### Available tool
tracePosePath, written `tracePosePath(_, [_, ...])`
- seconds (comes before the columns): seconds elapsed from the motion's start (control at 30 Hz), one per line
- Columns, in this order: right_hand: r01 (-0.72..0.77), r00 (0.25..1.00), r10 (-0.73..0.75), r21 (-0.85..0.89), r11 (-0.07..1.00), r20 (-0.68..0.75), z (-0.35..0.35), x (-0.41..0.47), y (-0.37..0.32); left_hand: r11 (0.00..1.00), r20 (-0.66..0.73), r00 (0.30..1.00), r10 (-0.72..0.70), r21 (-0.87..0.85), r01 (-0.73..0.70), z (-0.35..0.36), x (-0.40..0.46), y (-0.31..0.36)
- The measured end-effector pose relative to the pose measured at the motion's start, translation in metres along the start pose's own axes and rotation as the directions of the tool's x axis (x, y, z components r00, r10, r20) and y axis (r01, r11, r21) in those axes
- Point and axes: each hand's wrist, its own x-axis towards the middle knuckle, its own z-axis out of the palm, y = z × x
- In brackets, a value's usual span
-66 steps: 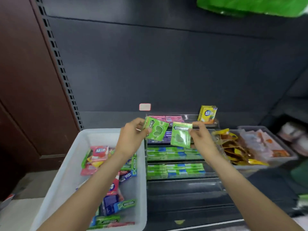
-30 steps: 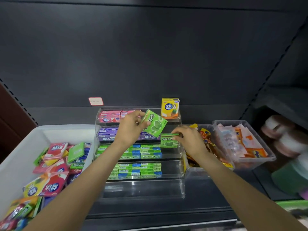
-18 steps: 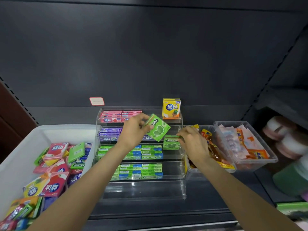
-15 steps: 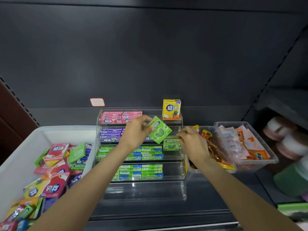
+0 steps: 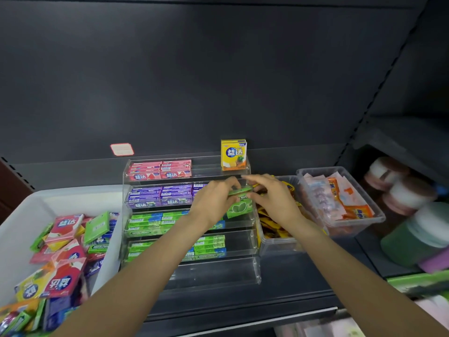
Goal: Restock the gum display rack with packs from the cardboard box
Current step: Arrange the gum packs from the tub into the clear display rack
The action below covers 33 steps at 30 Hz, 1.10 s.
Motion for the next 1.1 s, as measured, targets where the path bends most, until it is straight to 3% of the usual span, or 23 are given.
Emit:
tracePosePath(0.3, [-0.032, 0.998, 0.026, -0.105, 0.994, -0.051, 0.018, 0.0, 0.005, 0.999, -0.069, 0.997, -0.021, -0.029, 0.019, 0.012, -0.006, -0.013])
tracePosePath(0.77, [-0.06, 0.998, 0.049, -0.274, 0.96, -0.047, 0.024, -0.006, 0.006, 0.994, -0.082, 0.996, -0.021, 0.103, 0.029, 0.021, -0.006, -0.015])
tracePosePath(0.97, [-0.04, 0.997, 0.02, -0.274, 0.961, -0.078, 0.036, -0.008, -0.013, 0.995, -0.093, 0.996, 0.0, 0.095, 0.008, 0.017, -0.013, -0.018])
tracePosePath(1.1, [0.014, 0.997, -0.029, -0.219, 0.976, -0.066, 0.055, -0.006, -0.04, 0.998, -0.152, 0.987, -0.058, 0.003, 0.059, -0.001, -0.029, -0.033])
